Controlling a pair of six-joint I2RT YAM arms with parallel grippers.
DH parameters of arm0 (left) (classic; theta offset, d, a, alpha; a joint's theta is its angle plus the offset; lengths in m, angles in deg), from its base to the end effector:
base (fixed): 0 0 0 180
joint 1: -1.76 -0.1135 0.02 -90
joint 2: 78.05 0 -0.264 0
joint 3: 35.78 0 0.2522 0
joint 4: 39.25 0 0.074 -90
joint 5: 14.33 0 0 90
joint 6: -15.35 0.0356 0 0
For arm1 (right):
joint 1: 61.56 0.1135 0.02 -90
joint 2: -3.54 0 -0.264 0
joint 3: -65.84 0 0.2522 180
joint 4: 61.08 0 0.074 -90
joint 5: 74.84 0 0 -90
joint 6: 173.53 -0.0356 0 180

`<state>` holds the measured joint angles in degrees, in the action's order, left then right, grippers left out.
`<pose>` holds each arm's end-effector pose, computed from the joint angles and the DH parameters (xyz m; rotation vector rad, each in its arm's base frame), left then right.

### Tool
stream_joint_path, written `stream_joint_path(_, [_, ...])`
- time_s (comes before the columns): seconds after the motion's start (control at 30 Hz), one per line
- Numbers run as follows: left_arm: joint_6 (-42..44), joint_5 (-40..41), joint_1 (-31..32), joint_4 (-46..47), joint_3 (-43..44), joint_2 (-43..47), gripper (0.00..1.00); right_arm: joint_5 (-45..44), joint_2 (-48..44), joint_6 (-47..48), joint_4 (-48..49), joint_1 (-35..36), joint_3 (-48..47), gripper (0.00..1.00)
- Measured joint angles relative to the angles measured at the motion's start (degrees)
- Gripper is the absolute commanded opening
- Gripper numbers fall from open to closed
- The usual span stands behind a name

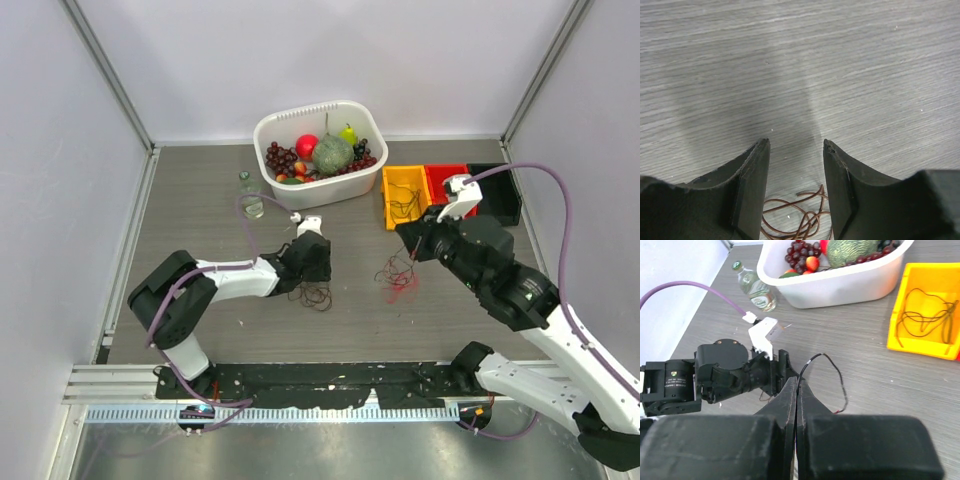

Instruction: Untangle the cables

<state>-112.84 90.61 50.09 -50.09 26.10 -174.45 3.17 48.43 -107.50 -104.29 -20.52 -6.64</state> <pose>0.2285 -0.2429 0.1558 0.0823 2.3703 -0.4402 0.1265 0.1003 0.3873 -0.1305 1.8754 0.5981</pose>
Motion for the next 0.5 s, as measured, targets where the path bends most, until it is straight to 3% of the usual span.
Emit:
stream_joint_path(0.07, [-0.3, 0.3, -0.3, 0.6, -0.5, 0.4, 0.53, -1.4, 0.0, 0.4, -1.4, 0.0, -1.3, 0.01])
stream_joint_path(0.23, [0.4, -2.4, -0.4, 5.4, -4.3, 3.4, 0.75, -2.1, 0.3, 1.1, -3.0, 0.0, -2.0, 0.01])
stream_joint_path(0.5, [5.7, -10.1, -0.3, 24.5, -21.1, 19.3, 0.79, 0.6, 3.5, 1.1, -2.7, 0.0, -1.7, 0.01])
